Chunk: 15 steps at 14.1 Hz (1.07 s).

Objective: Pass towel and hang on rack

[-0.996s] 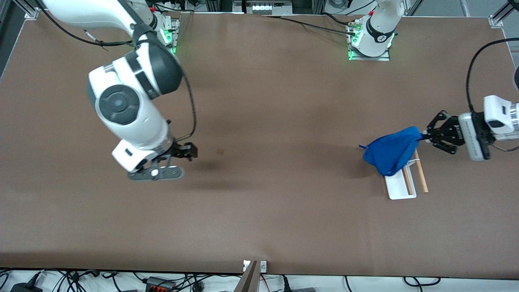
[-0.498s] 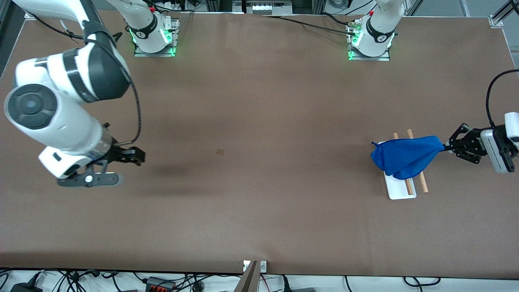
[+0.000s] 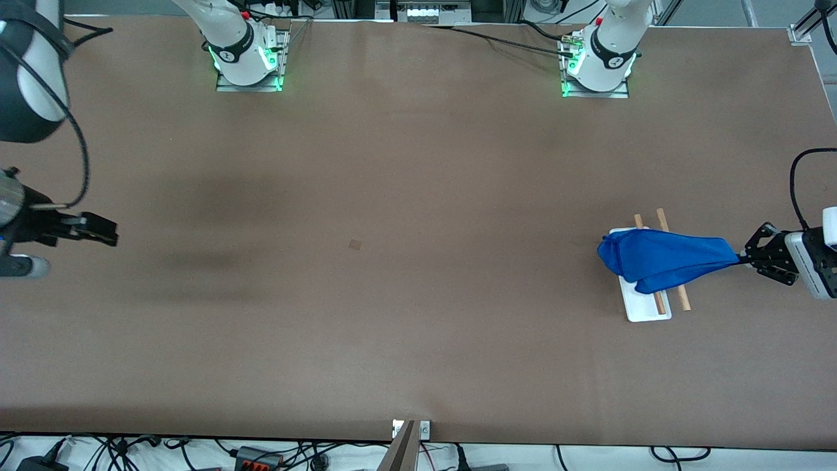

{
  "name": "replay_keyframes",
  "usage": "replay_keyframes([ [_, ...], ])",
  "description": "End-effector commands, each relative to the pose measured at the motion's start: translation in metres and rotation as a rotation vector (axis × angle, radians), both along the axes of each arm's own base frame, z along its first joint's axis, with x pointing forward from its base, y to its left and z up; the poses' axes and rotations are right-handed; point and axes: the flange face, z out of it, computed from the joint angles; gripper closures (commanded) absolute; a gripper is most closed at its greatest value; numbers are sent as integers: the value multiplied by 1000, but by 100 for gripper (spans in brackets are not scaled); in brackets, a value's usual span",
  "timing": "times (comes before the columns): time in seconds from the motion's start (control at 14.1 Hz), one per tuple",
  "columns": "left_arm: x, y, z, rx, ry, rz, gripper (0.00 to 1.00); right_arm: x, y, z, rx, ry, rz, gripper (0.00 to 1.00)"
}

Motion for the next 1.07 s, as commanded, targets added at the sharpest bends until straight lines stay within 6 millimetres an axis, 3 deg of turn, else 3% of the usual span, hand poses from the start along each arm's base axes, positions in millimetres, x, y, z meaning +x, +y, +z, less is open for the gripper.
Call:
replay_keyframes([
  [0.0, 4, 30, -26, 21, -49, -9, 100, -17, -13, 13, 50, 8, -27, 0],
  [0.21, 2, 42, -46, 30, -46, 6, 100, -33, -27, 26, 76, 17, -60, 0],
  [0.36, 3, 39, -49, 36, -39, 1, 100, -46, -27, 22, 68, 19, -59, 0],
  [0.43, 2, 39, -57, 27, -27, 10, 95, -54, -27, 15, 68, 8, -59, 0],
  [0.57, 3, 36, -57, 22, -26, 10, 58, -79, -25, 3, 72, -38, -66, 0],
  [0.64, 1, 38, -58, 17, -25, 15, 17, -86, -24, -2, 74, -38, -77, 0],
  [0.71, 1, 38, -57, 16, -26, 10, 0, -87, -23, -2, 74, -36, -89, 0],
  [1.0, 4, 33, -38, 26, -33, 2, 0, -86, -22, 2, 73, -37, -68, 0],
])
